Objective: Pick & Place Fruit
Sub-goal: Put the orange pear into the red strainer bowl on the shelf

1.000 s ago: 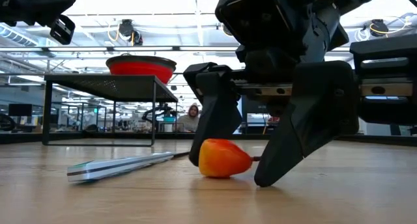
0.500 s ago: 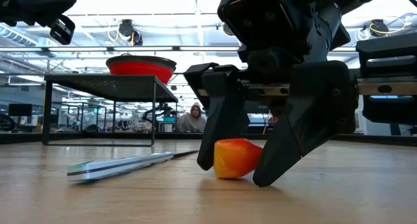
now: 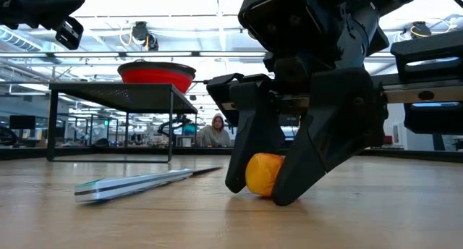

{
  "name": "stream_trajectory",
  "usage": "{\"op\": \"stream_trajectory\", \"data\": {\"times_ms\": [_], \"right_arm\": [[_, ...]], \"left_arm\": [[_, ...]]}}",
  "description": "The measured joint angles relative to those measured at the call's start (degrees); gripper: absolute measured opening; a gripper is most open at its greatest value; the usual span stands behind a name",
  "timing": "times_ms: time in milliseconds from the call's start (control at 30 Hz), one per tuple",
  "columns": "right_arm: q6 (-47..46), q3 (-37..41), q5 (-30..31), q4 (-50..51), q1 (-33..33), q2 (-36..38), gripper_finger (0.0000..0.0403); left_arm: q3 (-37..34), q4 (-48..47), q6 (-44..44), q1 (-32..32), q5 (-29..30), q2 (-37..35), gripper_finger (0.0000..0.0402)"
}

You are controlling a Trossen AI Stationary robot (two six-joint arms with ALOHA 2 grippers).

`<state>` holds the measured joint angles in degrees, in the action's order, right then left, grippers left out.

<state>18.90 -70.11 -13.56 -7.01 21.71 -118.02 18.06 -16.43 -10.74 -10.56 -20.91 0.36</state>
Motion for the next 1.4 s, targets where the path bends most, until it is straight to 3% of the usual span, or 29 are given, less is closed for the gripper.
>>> {"op": "stream_trajectory", "data": {"times_ms": [333, 867, 1133, 1400], "right_arm": [[-0.04, 0.04, 1.02, 0.16, 0.0, 0.39, 0.0138], [-9.13, 0.04, 13.2, 0.1, -0.28, 9.68, 0.0137], [-10.86, 0.04, 22.41, -0.68, -0.9, 15.97, 0.0137], [-10.72, 0.0, 24.33, -6.47, -4.26, 20.06, 0.0137]], "left_arm": [[0.0, -0.01, 0.0, 0.0, 0.0, 0.0, 0.0004], [0.02, 0.06, -0.37, 0.01, 0.02, 0.0, 0.0024], [0.0, 0.14, -1.57, 0.0, 0.0, 0.0, 0.0024], [0.02, 1.41, -8.63, 0.01, 0.02, 0.0, 0.0024]]}}
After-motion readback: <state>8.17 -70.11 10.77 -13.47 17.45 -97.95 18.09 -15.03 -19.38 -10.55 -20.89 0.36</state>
